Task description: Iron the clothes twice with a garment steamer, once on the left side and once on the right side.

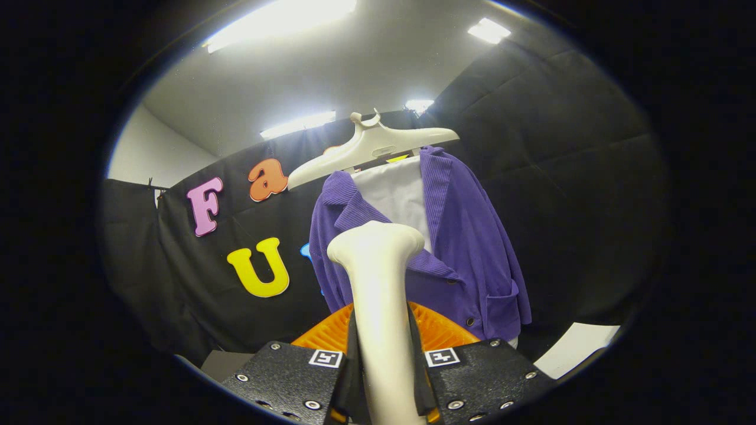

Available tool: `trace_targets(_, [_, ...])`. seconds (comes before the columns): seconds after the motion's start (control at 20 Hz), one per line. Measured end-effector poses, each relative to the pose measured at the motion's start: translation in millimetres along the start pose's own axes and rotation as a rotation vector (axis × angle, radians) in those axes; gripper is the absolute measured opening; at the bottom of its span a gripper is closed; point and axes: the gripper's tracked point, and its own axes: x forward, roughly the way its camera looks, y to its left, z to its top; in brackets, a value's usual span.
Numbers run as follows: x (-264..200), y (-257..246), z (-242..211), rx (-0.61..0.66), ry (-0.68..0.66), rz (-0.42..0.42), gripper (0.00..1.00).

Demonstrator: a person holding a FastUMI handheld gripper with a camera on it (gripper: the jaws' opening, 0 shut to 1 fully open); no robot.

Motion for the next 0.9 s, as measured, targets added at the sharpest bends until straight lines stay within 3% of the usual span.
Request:
trace_targets(0.45, [54.3,-5.7,-9.8,0.005,0.019,0.016,0.37])
trace_targets(0.9, [52.6,-31.9,-60.7,0.037,0.100,0.015,0.37])
